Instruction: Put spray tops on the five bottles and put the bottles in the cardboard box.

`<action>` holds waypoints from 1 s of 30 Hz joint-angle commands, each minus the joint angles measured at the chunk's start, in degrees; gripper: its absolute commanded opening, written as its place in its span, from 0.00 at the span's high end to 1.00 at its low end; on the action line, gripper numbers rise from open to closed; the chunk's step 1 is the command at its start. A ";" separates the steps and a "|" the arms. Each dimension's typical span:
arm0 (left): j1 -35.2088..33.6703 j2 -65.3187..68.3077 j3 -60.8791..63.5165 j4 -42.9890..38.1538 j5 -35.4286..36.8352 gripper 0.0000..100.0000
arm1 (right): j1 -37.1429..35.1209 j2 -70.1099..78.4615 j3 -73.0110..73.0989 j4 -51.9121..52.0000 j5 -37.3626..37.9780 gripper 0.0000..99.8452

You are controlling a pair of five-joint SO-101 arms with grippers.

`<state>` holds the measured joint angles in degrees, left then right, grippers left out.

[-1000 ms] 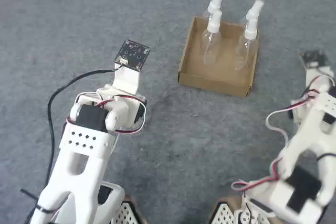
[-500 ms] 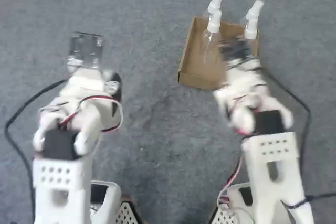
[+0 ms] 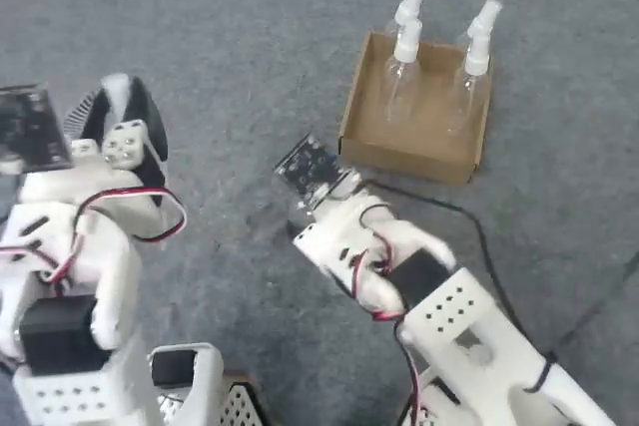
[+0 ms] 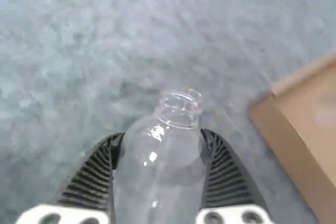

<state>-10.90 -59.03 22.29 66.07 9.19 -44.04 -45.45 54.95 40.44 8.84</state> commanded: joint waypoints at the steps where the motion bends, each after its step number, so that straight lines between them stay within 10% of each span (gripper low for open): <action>1: -0.18 -0.79 -2.77 -5.45 7.47 0.99 | -3.65 -2.51 4.48 -15.25 0.00 0.99; 9: 0.00 -0.79 -2.77 -10.37 14.95 0.99 | -8.13 -2.51 16.79 -38.11 0.09 0.99; 30: 6.42 -0.70 14.02 -22.24 18.81 0.99 | -10.59 -2.59 20.57 -39.34 0.00 0.99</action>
<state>-4.75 -58.95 34.95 46.64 27.38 -54.24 -45.45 76.22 2.46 8.84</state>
